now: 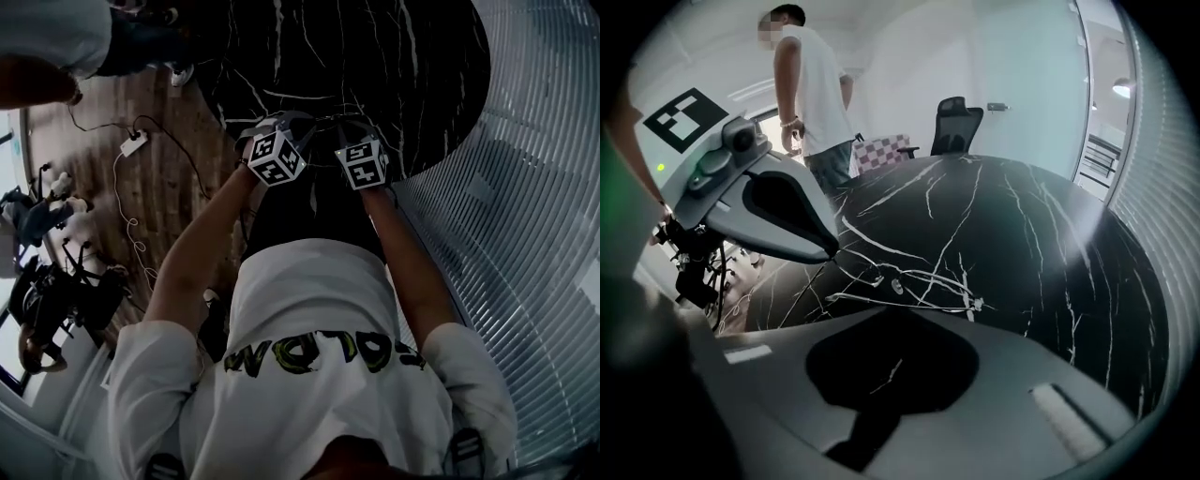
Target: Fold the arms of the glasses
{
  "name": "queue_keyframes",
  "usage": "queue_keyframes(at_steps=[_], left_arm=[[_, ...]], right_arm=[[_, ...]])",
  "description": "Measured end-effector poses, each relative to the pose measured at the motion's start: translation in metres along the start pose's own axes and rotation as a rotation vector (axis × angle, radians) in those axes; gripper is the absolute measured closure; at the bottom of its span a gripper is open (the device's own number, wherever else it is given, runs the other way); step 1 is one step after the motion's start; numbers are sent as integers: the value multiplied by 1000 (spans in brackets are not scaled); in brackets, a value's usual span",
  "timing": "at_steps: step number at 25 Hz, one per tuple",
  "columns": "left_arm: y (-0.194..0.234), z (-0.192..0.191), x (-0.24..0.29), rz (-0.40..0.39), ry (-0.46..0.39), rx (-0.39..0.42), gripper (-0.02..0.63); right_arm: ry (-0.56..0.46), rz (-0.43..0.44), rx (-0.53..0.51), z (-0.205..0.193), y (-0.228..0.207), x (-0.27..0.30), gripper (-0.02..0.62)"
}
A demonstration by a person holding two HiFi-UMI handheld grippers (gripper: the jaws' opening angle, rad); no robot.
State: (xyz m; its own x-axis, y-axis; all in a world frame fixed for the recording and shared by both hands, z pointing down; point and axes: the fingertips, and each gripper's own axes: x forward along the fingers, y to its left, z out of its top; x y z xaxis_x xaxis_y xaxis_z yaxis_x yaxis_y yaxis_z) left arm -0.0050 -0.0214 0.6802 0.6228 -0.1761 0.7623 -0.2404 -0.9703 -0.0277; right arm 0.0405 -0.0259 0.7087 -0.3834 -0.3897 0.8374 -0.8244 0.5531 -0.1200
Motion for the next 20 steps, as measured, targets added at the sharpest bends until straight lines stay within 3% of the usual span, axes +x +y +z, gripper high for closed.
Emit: queue_keyframes(at_steps=[18, 20], left_arm=[[-6, -1, -3, 18, 6, -41, 600], [-6, -2, -3, 22, 6, -47, 600]], right_arm=[[-34, 12, -8, 3, 9, -12, 592], [-48, 30, -12, -1, 16, -25, 555]])
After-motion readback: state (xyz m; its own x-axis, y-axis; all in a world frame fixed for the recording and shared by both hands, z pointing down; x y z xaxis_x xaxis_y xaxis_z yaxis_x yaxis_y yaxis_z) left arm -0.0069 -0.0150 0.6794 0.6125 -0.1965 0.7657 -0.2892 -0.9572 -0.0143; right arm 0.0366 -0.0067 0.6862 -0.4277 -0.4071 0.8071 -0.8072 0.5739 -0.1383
